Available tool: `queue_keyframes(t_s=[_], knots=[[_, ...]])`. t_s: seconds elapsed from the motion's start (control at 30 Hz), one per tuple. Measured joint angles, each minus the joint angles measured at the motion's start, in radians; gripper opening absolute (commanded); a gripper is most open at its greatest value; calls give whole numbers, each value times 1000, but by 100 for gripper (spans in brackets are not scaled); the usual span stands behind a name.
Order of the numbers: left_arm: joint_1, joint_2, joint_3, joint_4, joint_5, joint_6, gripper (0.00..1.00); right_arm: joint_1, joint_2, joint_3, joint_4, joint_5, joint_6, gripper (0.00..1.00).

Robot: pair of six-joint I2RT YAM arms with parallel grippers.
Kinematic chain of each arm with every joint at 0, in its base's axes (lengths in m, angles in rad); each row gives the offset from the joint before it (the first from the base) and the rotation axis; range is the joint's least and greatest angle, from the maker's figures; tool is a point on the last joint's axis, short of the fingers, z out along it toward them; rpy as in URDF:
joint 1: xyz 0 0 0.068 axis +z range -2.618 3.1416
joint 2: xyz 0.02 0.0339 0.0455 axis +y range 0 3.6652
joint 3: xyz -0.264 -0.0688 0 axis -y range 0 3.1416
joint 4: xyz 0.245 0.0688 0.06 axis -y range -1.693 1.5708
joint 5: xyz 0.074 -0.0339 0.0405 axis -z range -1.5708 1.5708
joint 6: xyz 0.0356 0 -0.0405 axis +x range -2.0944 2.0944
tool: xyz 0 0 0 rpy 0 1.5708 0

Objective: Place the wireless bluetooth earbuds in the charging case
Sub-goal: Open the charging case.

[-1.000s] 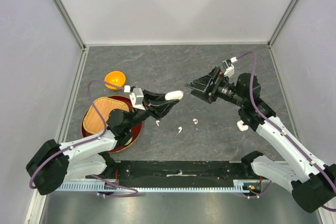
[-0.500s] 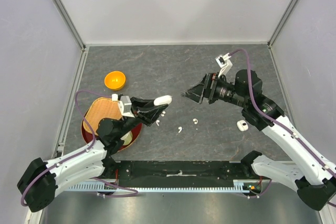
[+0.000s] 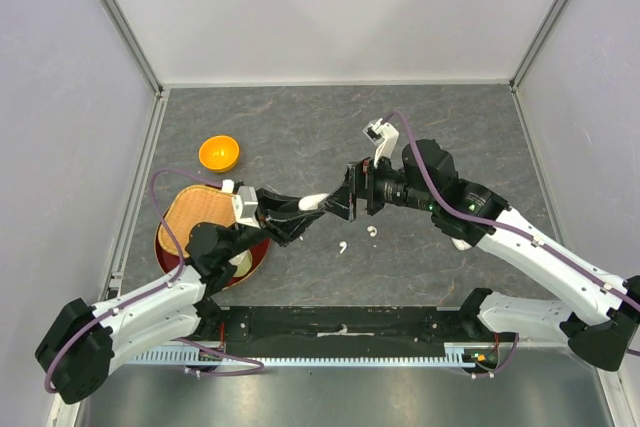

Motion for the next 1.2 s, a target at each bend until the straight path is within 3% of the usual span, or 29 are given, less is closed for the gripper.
queue_keyframes(t_s=[1.2], knots=[[5, 20, 0, 64, 35, -11, 2, 31, 17, 1, -12, 66, -22, 97]])
